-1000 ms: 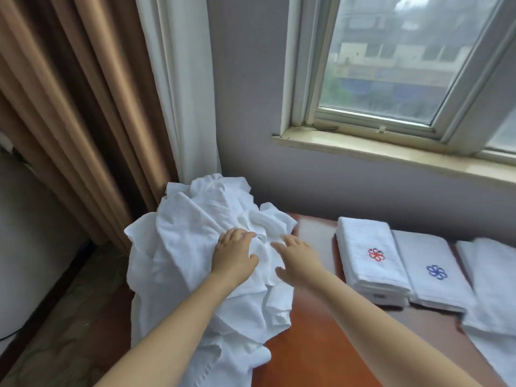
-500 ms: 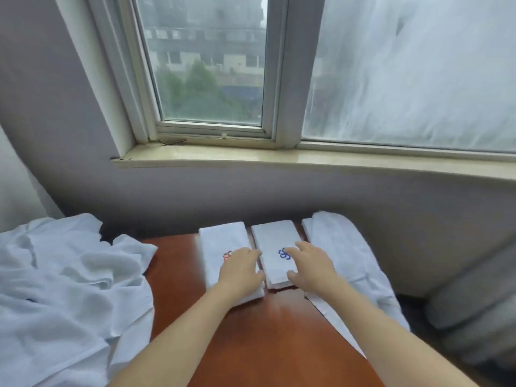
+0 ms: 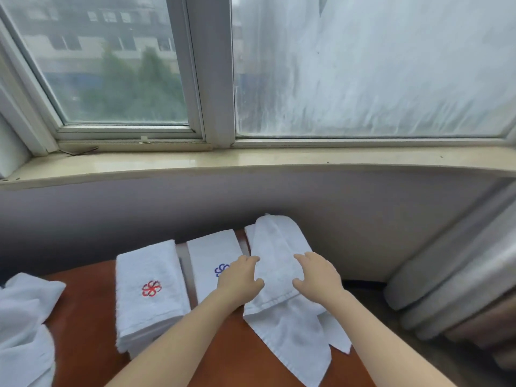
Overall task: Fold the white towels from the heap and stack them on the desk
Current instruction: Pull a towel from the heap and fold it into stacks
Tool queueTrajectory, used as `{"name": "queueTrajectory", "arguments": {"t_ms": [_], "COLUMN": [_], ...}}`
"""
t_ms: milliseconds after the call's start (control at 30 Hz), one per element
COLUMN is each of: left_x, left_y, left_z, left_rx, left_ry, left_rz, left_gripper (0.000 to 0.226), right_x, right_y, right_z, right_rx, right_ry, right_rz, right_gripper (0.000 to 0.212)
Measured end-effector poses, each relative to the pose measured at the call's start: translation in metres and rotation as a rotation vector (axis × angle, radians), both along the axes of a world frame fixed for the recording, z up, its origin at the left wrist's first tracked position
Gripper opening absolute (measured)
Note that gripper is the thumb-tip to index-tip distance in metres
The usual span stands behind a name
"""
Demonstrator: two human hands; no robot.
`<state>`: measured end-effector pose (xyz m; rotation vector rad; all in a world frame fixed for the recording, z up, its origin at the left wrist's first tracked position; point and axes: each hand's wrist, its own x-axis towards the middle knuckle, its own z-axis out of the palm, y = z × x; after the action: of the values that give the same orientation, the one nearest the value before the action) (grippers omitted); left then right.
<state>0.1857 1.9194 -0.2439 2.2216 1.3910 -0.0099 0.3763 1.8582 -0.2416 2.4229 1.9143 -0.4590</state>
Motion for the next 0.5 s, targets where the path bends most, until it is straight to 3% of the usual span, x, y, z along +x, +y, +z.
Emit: {"name": "queueTrajectory", "arguments": {"t_ms": [233, 500], "left_x": [0.029, 0.045], "left_y": [0.025, 0.043], "left_z": [-0.03, -0.068], "left_rx": [-0.13, -0.197], "left_ry": [0.027, 0.016], "left_rz": [0.024, 0.103], "left_gripper": [0.065, 0.078], "right_x": [0.034, 0.046], "right_y": [0.018, 0.038], "right_z": [-0.035, -0.076], "right_rx": [-0.061, -0.126], "right_ry": [0.166, 0.354], "right_rz": [-0.161, -0.361], "right_gripper": [0.071, 0.101]}}
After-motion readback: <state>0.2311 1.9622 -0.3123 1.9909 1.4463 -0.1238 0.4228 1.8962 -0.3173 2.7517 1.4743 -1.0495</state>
